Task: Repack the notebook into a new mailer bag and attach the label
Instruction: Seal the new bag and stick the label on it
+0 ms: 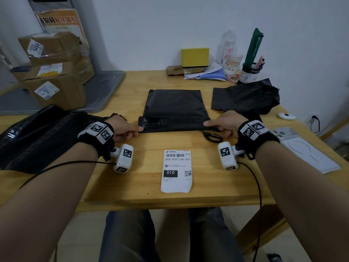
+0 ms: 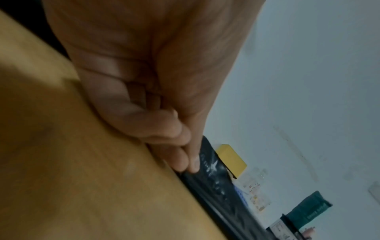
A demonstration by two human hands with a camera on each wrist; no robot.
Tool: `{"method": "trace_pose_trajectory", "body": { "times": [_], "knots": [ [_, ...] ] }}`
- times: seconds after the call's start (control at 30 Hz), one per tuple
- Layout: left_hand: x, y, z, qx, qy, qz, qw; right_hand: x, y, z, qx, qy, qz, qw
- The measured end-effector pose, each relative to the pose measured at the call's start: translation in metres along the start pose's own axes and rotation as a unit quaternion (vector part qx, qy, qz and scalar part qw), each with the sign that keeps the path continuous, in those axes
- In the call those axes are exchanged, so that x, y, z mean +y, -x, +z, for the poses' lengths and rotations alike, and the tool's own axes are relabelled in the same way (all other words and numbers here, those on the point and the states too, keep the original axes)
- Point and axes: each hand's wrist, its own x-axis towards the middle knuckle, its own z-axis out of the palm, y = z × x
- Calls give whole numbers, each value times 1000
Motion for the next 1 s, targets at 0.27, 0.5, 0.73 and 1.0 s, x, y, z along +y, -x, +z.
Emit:
{"method": "trace_pose_trajectory", "body": {
  "times": [0.27,0.5,0.73,1.0],
  "knots": [
    [13,19,-9,-26,188,116,975,-25,19,-15,-84,-302,-43,949],
    [57,24,34,-126,286,147,939,-63,23,32,-127,-403,-50,905],
    [65,7,62,-190,357,129,905,-73,5,67,-157,-449,-29,879],
    [52,-17,77,-205,411,107,882,-68,-13,90,-217,-485,-23,847]
  ]
}}
